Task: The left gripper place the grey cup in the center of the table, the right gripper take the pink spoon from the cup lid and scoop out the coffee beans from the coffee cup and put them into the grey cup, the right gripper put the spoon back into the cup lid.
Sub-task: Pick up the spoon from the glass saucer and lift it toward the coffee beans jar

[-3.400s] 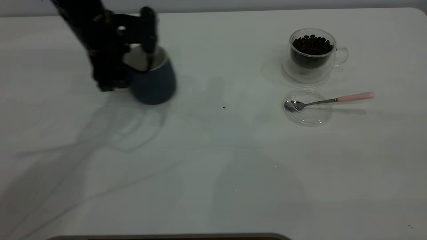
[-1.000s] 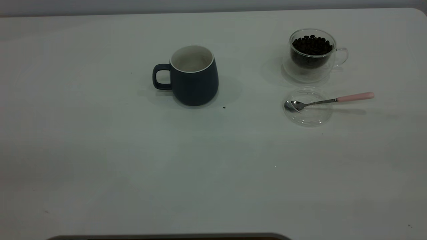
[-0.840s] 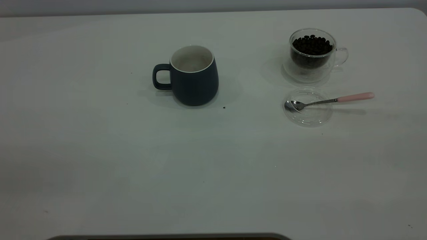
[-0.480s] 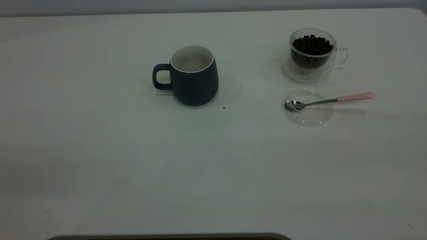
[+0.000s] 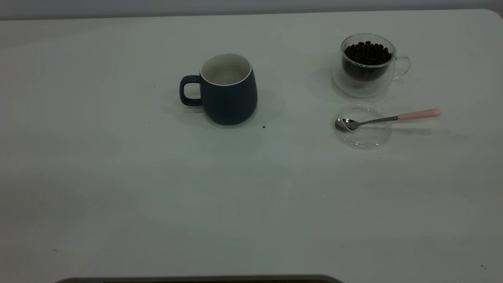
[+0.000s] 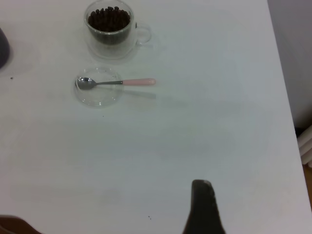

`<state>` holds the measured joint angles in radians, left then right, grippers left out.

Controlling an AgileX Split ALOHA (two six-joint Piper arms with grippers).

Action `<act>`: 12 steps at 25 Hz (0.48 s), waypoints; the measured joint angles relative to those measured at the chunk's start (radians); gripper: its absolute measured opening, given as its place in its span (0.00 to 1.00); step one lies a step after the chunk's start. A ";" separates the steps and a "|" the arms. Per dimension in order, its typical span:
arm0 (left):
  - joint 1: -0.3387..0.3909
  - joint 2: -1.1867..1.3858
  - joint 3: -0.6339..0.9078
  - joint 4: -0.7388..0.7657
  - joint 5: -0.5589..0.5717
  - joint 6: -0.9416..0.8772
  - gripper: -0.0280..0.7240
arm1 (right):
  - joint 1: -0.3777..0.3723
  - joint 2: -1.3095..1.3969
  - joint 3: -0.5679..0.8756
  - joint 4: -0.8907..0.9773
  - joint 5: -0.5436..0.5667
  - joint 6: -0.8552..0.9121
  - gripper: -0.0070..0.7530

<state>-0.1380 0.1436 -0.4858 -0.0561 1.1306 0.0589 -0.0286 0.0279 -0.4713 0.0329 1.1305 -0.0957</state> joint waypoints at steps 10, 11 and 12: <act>0.092 -0.162 0.000 0.000 0.003 0.000 0.82 | 0.000 0.000 0.000 0.000 0.000 0.000 0.78; 0.092 -0.162 0.000 0.000 0.003 0.000 0.82 | 0.000 0.000 0.000 0.000 0.000 0.000 0.78; 0.092 -0.162 0.000 0.000 0.003 0.000 0.82 | 0.000 0.000 0.000 0.000 0.000 0.000 0.78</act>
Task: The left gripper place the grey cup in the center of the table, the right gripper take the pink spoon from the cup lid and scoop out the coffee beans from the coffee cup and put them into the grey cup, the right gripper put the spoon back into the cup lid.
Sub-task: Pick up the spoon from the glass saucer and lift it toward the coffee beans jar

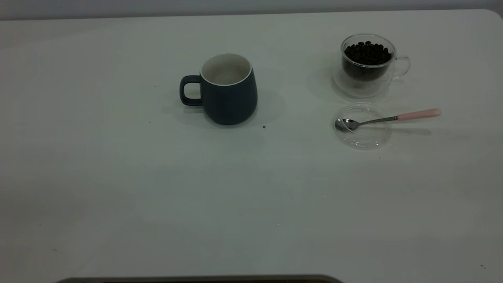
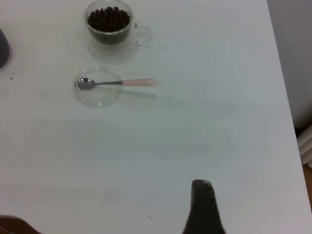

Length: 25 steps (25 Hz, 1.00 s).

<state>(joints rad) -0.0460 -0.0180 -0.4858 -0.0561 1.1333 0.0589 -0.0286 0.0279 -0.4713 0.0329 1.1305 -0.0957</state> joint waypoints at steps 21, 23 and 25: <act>0.000 0.000 0.000 0.023 0.000 -0.039 0.82 | 0.000 0.000 0.000 0.000 0.000 0.000 0.78; 0.000 0.000 0.000 0.024 0.000 -0.040 0.82 | 0.000 0.000 0.000 0.000 0.000 0.000 0.78; 0.000 0.000 0.000 0.024 0.000 -0.040 0.82 | 0.000 0.000 0.000 0.000 0.000 0.000 0.78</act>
